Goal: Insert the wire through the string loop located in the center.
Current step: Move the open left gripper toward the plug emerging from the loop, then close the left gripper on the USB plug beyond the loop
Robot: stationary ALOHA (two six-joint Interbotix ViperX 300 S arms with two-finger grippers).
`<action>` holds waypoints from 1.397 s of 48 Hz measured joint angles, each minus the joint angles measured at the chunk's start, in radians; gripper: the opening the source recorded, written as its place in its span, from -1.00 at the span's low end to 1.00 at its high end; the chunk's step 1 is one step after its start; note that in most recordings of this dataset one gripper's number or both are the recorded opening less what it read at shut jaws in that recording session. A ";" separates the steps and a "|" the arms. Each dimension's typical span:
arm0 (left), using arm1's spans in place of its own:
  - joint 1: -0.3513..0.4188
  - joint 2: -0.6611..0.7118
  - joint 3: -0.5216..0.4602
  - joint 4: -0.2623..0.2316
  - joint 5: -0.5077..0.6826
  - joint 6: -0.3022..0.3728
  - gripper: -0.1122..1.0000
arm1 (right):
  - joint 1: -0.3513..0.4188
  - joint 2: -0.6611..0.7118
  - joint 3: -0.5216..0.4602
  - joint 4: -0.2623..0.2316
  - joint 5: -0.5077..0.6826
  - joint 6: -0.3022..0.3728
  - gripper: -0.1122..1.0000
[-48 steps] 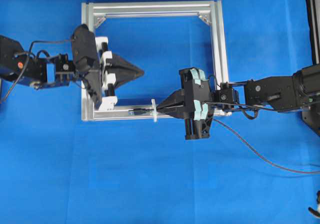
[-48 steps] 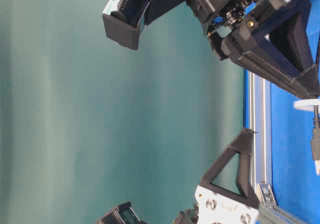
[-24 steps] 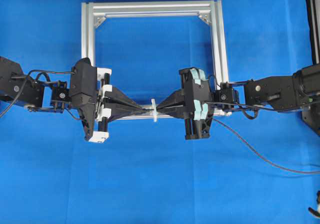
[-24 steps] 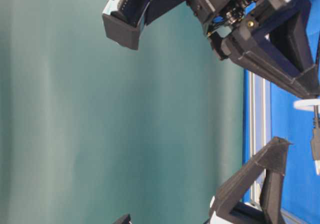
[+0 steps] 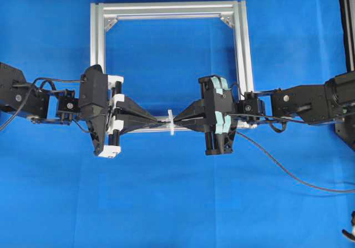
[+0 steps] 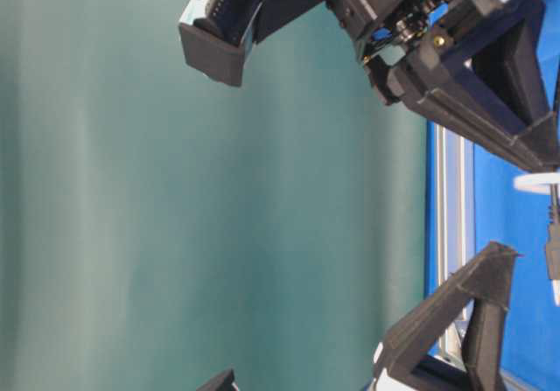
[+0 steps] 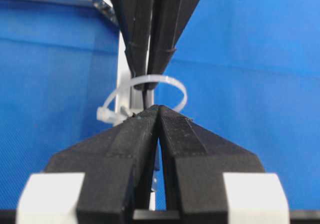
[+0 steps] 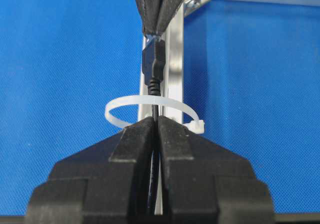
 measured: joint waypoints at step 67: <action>-0.015 0.089 -0.035 0.002 0.035 0.005 0.86 | 0.002 0.000 0.002 -0.002 0.000 -0.002 -0.83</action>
